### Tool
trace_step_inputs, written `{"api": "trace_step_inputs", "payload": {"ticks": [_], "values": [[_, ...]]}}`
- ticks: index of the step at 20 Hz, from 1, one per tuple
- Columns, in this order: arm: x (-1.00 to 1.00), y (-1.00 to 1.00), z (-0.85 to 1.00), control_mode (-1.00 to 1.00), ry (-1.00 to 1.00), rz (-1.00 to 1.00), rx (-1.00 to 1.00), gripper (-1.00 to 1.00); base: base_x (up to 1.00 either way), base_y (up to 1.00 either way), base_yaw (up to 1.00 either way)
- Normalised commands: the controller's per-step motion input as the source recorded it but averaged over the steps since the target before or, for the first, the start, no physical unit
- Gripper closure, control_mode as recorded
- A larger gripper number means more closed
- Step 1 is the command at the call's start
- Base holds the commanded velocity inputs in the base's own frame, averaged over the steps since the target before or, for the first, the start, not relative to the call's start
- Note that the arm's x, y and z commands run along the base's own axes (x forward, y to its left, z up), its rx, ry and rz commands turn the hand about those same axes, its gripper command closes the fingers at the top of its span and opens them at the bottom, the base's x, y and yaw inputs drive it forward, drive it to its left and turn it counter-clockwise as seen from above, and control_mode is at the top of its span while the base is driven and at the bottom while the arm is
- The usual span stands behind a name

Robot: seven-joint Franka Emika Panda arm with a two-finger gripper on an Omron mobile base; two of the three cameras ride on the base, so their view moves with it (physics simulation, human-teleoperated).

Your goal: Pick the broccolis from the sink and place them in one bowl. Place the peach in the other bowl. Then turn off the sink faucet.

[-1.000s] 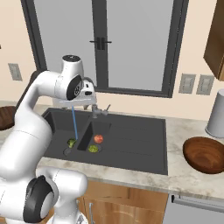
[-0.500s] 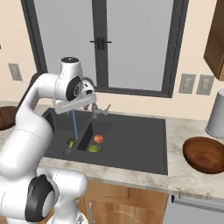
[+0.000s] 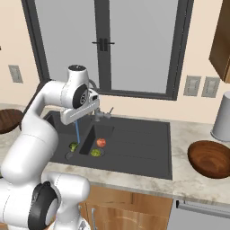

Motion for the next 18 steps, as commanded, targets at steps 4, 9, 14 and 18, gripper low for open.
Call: {"api": "trace_step_inputs", "payload": {"ticks": [4,9,14,18], "values": [[0.0,-0.02,-0.27,-1.0,0.0,0.22,-0.02,-1.0,0.0,0.0,0.0],[0.0,-0.01,-0.27,-1.0,0.0,0.2,-0.02,-1.0,0.0,0.0,0.0],[0.02,0.0,-0.27,-1.0,0.0,0.14,0.0,-1.0,0.0,0.0,0.0],[0.0,0.0,-0.16,-1.0,0.0,0.08,0.0,-1.0,0.0,0.0,0.0]]}}
